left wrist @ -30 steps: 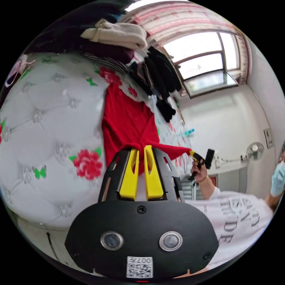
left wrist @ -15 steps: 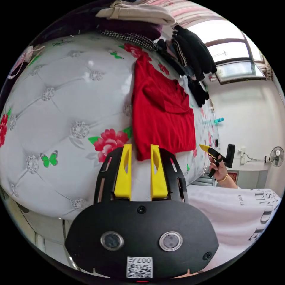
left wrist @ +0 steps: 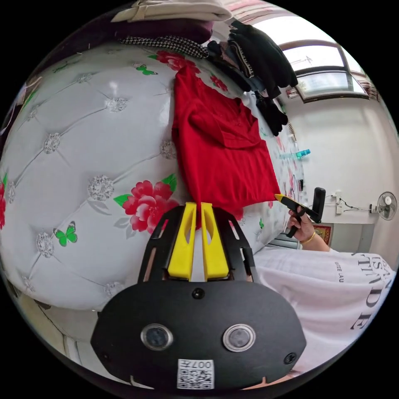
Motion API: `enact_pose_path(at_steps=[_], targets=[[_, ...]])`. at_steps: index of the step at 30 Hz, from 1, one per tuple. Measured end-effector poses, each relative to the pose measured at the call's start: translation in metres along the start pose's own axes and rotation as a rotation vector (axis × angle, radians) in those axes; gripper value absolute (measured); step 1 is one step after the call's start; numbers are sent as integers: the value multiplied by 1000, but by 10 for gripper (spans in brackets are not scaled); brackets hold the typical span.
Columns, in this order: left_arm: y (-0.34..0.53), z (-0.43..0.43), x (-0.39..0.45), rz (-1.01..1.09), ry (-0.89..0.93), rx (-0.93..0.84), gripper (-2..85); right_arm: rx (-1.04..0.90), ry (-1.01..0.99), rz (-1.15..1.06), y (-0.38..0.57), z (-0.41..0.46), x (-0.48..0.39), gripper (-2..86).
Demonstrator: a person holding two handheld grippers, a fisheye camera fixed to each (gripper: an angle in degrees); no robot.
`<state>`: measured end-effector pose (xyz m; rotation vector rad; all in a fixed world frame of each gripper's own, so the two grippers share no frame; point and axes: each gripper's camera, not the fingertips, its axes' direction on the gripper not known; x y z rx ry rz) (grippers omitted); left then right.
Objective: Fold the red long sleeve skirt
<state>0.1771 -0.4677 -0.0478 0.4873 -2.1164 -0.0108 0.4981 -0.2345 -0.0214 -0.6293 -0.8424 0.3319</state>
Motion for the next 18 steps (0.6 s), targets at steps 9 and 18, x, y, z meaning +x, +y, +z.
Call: enact_pose_path(at_steps=[9, 18], targets=[[81, 11, 30, 37, -48, -55, 53, -37, 115, -24, 86, -37, -8, 24], [8, -7, 48, 166, -130, 107, 107, 128, 154, -28, 7, -48, 3, 67]])
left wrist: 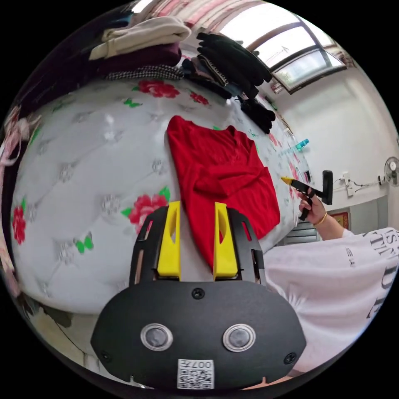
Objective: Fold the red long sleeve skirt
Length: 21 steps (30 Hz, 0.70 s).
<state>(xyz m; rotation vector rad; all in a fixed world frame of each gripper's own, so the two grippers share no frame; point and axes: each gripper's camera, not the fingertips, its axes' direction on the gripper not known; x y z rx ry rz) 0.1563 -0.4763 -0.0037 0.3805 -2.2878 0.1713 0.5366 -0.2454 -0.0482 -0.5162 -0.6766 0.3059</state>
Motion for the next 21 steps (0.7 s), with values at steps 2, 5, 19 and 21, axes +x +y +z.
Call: enact_pose_path(at_steps=[2, 5, 19, 21], targets=[[-20, 11, 2, 22, -27, -8, 105, -28, 8, 31, -20, 17, 2, 60], [-44, 36, 1, 11, -72, -67, 72, -65, 29, 49, -34, 33, 2, 34], [0, 1, -63, -403, 136, 107, 58, 45, -44, 213, -18, -7, 36, 37], [9, -5, -53, -337, 138, 75, 66, 40, -74, 169, 0, -20, 32, 48]])
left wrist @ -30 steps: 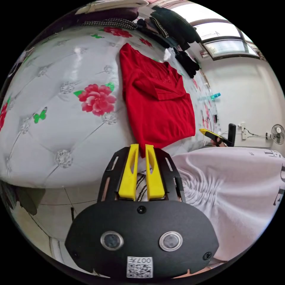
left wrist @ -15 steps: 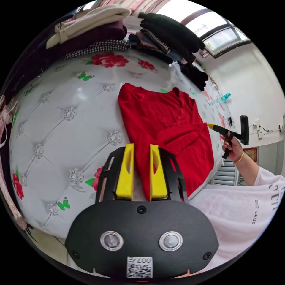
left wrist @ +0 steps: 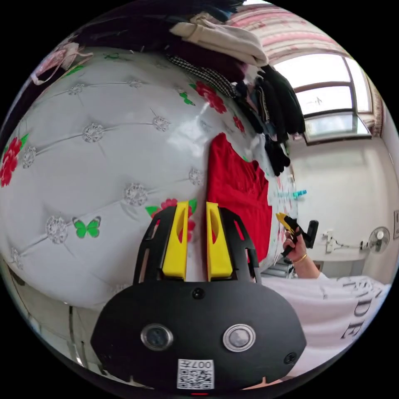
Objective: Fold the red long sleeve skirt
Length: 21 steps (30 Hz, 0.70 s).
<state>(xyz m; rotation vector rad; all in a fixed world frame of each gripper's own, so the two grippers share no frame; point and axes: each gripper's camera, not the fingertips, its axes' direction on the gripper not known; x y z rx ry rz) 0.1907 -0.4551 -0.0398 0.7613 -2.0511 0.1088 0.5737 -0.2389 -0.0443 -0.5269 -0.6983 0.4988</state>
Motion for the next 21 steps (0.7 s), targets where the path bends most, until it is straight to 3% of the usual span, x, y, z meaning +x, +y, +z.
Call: enact_pose_path(at_steps=[9, 15, 21], targets=[[83, 26, 50, 302, -96, -289, 85, -242, -50, -143, 97, -13, -4, 67], [79, 41, 74, 387, -233, -269, 29, -334, 81, -307, 93, 13, -26, 35], [68, 18, 75, 376, -106, -273, -7, -303, 13, -339, 86, -22, -29, 6]])
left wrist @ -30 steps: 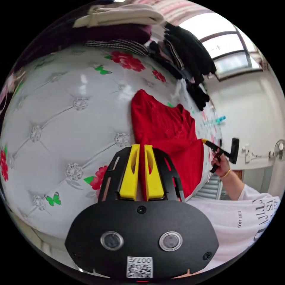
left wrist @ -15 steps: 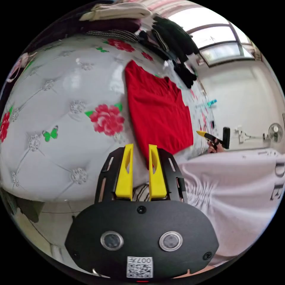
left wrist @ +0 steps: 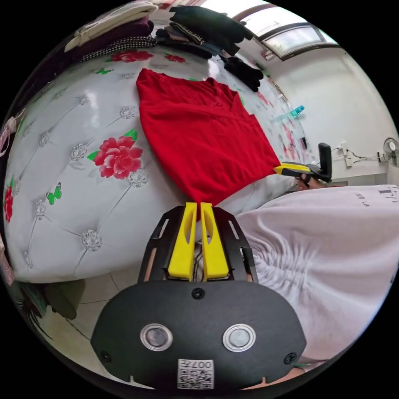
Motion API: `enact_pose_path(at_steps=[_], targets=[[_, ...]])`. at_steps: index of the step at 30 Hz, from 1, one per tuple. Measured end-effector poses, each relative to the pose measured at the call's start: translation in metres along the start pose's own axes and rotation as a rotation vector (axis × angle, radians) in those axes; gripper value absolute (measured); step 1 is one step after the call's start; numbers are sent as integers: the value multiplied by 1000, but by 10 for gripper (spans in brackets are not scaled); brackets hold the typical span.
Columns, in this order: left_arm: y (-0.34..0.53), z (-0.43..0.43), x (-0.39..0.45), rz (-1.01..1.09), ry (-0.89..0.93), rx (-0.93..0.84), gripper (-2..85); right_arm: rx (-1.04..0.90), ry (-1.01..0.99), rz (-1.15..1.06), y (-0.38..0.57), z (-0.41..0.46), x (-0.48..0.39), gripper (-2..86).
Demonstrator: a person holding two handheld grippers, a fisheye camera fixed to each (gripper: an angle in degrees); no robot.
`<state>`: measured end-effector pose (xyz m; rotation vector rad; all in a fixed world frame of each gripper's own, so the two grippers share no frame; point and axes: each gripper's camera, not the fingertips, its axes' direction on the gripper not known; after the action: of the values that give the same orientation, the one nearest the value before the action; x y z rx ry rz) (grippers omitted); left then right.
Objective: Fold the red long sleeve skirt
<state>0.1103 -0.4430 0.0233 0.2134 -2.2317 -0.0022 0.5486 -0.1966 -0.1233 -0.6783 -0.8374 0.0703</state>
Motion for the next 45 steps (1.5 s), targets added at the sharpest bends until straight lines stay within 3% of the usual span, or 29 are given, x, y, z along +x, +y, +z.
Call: enact_pose_path(at_steps=[6, 12, 17, 21, 24, 31, 40, 45], targets=[[5, -54, 2, -42, 247, 90, -9, 81, -132, 5, 17, -68, -8, 0], [-63, -81, -30, -117, 339, 131, -4, 133, -257, 83, -39, -120, 9, 1], [-162, -76, -69, -202, 298, 244, 51, 206, -109, 117, -129, -122, 37, 15], [-198, -61, -91, -303, 89, 223, 80, 212, -36, 190, -157, -109, 62, 36], [-188, -46, -100, -314, 161, 199, 86, 223, -10, 264, -144, -102, 78, 55], [-170, -15, -95, -267, 141, 89, 105, 171, -75, 458, -96, -61, 110, 88], [-219, 5, -88, -233, 80, -73, 67, 21, -133, 396, -153, -34, 118, 58], [-277, 22, -56, -165, 94, -78, 56, 99, -77, 397, -167, -67, 147, 55]])
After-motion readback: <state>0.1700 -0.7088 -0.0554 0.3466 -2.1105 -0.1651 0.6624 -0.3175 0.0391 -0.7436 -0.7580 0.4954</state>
